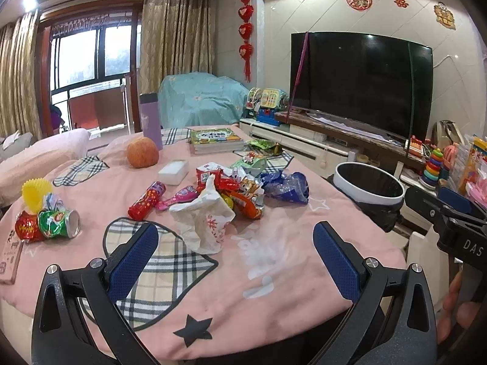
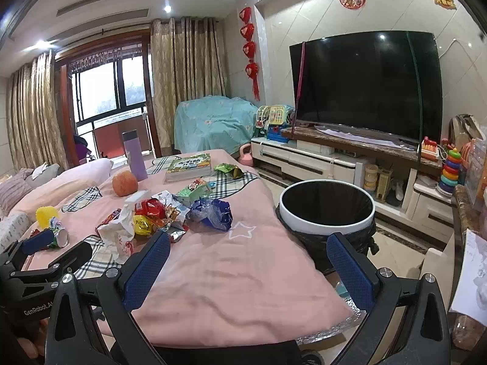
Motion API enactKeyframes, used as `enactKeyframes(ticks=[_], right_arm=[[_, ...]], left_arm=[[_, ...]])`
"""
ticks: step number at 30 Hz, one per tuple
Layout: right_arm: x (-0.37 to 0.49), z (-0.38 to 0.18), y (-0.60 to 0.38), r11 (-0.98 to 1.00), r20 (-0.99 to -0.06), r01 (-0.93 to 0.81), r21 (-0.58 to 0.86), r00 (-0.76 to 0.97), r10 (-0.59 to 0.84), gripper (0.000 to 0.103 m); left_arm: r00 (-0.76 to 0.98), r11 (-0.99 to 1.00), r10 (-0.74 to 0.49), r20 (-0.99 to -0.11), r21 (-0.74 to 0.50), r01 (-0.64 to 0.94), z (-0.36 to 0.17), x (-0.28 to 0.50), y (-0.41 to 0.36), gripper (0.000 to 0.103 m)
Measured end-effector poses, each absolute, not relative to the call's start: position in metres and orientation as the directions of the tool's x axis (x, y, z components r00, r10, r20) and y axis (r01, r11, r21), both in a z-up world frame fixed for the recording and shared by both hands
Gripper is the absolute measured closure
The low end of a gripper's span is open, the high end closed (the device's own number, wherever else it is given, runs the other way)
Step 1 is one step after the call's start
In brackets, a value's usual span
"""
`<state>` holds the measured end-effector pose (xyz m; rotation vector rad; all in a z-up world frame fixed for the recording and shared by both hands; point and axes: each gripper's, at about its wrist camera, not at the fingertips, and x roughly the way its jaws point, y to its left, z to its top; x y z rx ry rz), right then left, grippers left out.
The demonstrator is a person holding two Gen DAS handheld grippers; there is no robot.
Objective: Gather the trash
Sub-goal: 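Grasp the white tissue bag with the left tool while the right tool grasps the blue plastic bag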
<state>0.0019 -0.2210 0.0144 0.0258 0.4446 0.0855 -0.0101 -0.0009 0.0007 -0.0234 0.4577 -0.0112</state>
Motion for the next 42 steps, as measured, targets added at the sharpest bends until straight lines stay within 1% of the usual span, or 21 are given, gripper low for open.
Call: enactKeyframes(ticks=[7,13,18,34,42], right_arm=[[0.016,0.006,-0.215,0.994,-0.463,-0.104,0.042,0.879,0.111,0.000],[0.037,-0.003,-0.212,0.991,-0.499,-0.126,0.050,0.856,0.134,0.000],[0.060,-0.013,-0.211,0.987,-0.541,-0.147,0.070,0.826,0.161,0.000],[0.155,-0.050,-0.202,0.965,-0.664,-0.192,0.179,0.700,0.262,0.000],[0.193,-0.069,-0.194,0.957,-0.712,-0.207,0.205,0.639,0.291,0.002]], left_arm=[[0.868,0.997,-0.010,-0.497,-0.073,-0.030,-0.011,0.008,0.020,0.000],[0.840,0.994,0.013,-0.543,-0.082,-0.069,-0.023,0.028,0.035,0.000],[0.810,0.995,0.028,-0.585,-0.065,-0.081,-0.033,0.048,0.038,0.000],[0.738,0.991,0.027,-0.674,-0.080,-0.109,-0.060,0.110,0.054,0.000],[0.705,0.984,-0.006,-0.709,-0.129,-0.122,-0.077,0.127,0.061,0.000]])
